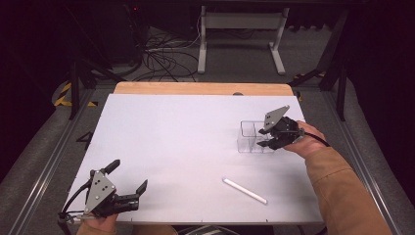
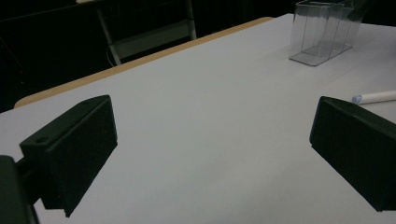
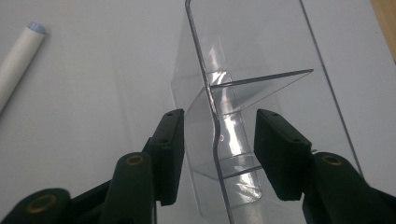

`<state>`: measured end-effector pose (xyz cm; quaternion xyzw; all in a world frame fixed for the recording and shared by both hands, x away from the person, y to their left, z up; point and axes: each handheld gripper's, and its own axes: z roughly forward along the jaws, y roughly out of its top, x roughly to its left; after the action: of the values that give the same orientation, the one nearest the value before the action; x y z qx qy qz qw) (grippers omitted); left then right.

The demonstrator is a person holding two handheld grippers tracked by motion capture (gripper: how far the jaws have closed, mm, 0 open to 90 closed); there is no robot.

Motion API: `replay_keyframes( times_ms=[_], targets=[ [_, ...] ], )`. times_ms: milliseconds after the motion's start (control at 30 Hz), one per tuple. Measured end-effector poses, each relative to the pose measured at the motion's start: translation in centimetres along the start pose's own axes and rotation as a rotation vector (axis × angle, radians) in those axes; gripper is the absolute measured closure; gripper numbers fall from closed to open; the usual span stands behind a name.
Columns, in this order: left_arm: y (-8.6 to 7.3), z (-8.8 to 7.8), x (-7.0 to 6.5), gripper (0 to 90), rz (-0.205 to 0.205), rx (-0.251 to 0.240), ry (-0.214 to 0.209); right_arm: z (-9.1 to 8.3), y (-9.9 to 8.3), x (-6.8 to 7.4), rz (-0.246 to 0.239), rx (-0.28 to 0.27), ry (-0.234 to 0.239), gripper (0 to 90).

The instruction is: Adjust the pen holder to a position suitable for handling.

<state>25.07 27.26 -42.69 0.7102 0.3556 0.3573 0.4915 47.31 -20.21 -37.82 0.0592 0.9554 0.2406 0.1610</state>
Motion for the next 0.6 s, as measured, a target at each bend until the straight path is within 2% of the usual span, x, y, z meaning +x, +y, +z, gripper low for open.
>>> replay_keyframes(
  times_ms=[200, 300, 600],
  targets=[
    [-0.1, 0.1, 0.0, 1.6, -0.004, 0.006, -0.005, 0.9, 0.1, 0.0, -0.034, 0.029, -0.005, 60.4],
    [-0.1, 0.1, 0.0, 1.6, -0.002, 0.006, -0.003, 1.1, 0.2, 0.0, -0.027, 0.043, -0.008, 60.9],
    [-0.1, 0.1, 0.0, 1.6, -0.005, 0.007, -0.003, 2.1, 0.4, 0.3, -0.042, 0.084, 0.017, 67.7]
  ],
)
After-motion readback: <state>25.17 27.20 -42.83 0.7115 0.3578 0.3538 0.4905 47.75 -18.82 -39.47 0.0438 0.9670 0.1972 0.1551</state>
